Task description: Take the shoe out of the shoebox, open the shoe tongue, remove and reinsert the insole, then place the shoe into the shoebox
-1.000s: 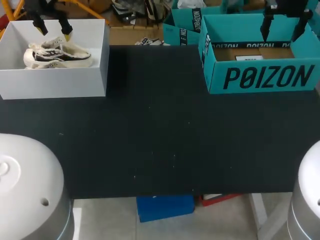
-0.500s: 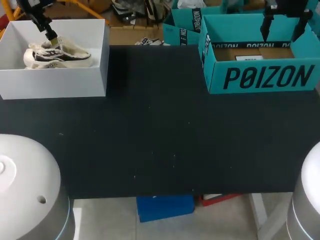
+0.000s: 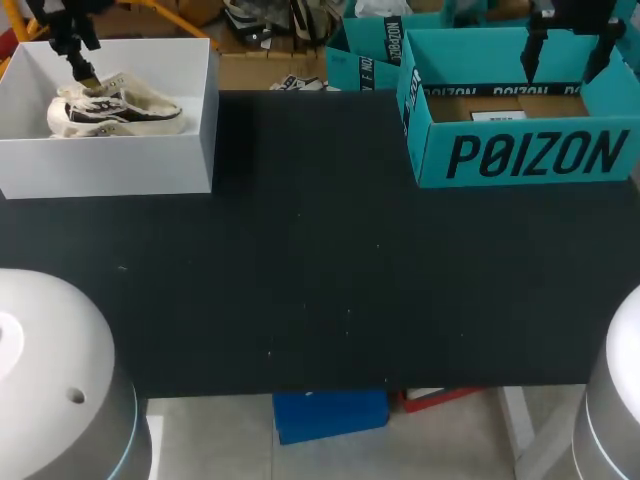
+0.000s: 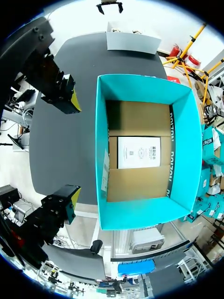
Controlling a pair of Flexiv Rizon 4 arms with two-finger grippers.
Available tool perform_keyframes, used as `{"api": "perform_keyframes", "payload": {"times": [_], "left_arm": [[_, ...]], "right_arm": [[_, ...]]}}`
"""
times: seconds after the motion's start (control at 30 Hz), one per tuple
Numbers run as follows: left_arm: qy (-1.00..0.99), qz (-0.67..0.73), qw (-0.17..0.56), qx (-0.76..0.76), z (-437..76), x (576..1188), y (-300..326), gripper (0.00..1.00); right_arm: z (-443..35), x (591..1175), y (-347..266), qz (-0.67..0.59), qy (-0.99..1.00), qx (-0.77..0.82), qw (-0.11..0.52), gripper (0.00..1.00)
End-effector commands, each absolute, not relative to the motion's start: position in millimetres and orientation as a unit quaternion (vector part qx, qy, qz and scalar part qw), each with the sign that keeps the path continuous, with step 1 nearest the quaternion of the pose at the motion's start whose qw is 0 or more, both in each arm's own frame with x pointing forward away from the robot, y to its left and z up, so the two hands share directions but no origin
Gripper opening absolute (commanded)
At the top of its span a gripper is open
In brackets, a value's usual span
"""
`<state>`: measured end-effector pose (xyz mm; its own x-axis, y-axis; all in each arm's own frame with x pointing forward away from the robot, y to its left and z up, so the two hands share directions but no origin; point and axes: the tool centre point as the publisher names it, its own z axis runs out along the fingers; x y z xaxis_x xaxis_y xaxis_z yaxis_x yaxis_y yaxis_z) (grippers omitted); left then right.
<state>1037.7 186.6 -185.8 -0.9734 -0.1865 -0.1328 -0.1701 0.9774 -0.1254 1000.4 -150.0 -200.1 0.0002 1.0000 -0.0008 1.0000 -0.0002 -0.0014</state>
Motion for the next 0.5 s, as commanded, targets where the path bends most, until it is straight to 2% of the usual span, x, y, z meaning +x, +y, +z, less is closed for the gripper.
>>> {"api": "perform_keyframes", "payload": {"times": [0.03, 0.5], "left_arm": [[0.993, -0.056, 0.062, -0.081, -193.3, 1056.7, 194.0, 1.00], [0.996, -0.040, 0.066, -0.054, -220.3, 1085.4, 202.1, 1.00]], "right_arm": [[-200.0, 1000.5, -149.9, 0.001, -0.707, -0.707, 0.000, 1.00], [-200.0, 1000.5, -149.9, 0.001, -0.707, -0.707, 0.000, 1.00]]}}
